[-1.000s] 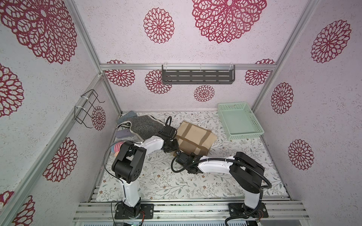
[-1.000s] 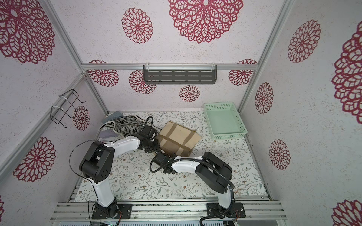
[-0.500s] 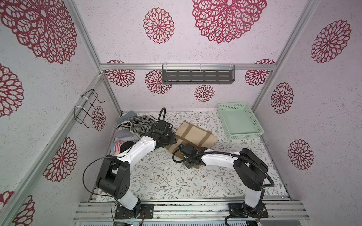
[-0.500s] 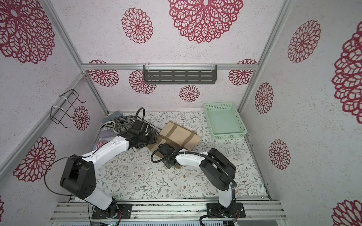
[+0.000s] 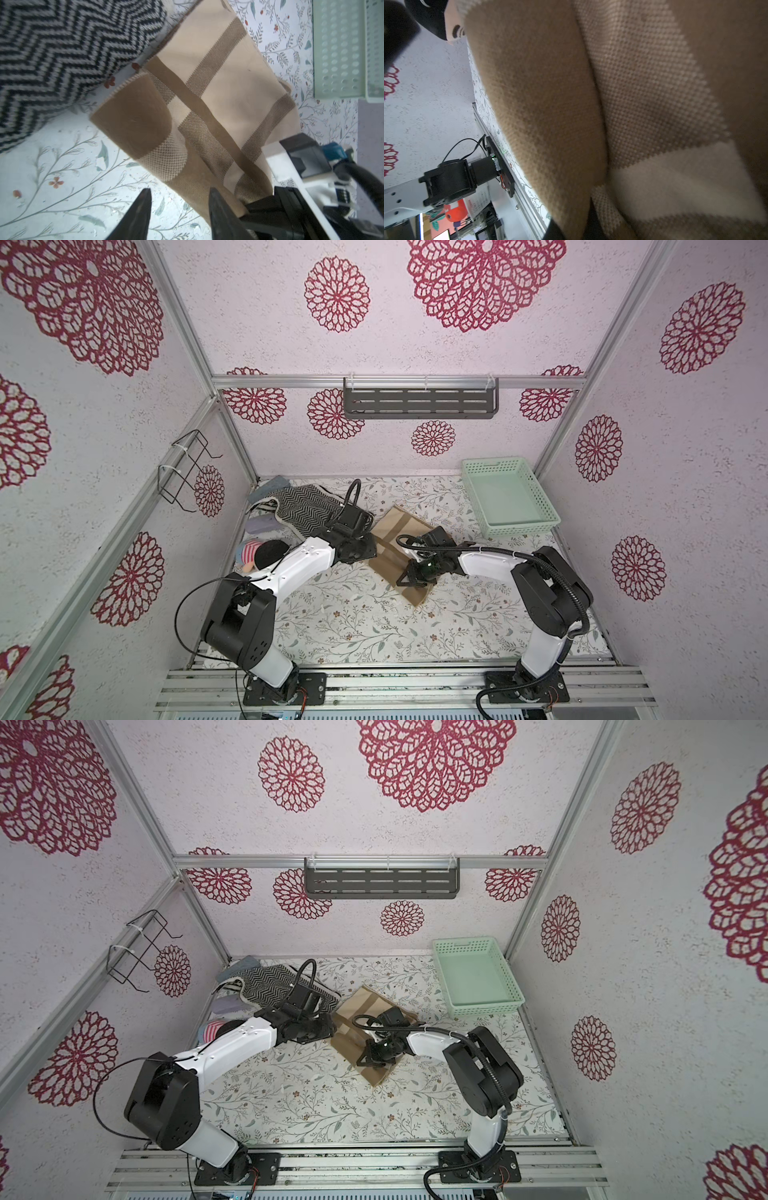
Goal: Roll up the scarf and place it into the basket
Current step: Roll the scarf at the center of the board.
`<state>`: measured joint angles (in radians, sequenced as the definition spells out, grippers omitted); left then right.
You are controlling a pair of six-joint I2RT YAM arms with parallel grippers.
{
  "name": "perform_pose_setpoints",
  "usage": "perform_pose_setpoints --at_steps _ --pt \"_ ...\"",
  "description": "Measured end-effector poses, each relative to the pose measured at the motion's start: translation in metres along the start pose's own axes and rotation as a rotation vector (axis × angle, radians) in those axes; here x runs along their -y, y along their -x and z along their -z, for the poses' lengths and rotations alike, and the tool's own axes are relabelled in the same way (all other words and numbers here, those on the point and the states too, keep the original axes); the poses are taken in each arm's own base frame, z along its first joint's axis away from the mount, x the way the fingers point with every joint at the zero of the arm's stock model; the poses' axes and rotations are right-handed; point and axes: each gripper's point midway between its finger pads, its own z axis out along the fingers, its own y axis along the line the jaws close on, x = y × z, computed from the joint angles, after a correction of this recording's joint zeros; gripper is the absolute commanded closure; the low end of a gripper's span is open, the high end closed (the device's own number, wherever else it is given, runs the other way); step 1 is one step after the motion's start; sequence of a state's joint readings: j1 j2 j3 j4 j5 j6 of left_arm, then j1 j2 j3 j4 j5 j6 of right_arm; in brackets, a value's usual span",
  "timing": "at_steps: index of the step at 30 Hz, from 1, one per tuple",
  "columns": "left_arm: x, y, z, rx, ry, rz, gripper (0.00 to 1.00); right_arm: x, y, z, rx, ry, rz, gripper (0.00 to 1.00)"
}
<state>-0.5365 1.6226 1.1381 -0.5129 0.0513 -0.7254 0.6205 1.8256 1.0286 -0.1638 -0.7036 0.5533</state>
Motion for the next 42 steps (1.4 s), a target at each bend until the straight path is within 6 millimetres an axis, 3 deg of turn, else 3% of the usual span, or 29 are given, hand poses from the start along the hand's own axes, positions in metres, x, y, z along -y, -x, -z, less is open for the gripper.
perform_pose_setpoints --at_steps 7,15,21,26,30,33,37,42 --pt "0.018 -0.004 -0.028 -0.049 -0.022 -0.034 0.62 0.01 0.012 -0.002 -0.056 0.029 -0.052 0.87" --pt "0.003 0.012 -0.065 -0.042 0.007 -0.007 0.76 0.025 0.026 0.009 -0.037 0.018 -0.067 0.68" --pt "-0.008 0.026 -0.092 -0.032 0.02 0.015 0.81 0.038 0.03 0.019 -0.011 -0.049 -0.058 0.54" --pt "-0.01 0.026 -0.104 -0.039 0.027 0.019 0.81 0.031 0.039 0.051 0.091 -0.161 0.013 0.44" --pt "-0.01 0.026 -0.104 -0.04 0.024 0.028 0.81 0.011 0.049 0.092 0.247 -0.277 0.12 0.41" --pt "-0.008 0.025 -0.104 -0.045 0.015 0.039 0.81 -0.006 0.047 0.105 0.33 -0.407 0.233 0.38" --pt "-0.007 0.024 -0.104 -0.049 0.009 0.049 0.81 -0.032 0.024 0.076 0.31 -0.568 0.439 0.32" --pt "-0.007 0.024 -0.104 -0.054 0.005 0.051 0.81 -0.032 -0.009 0.028 0.212 -0.76 0.649 0.27"
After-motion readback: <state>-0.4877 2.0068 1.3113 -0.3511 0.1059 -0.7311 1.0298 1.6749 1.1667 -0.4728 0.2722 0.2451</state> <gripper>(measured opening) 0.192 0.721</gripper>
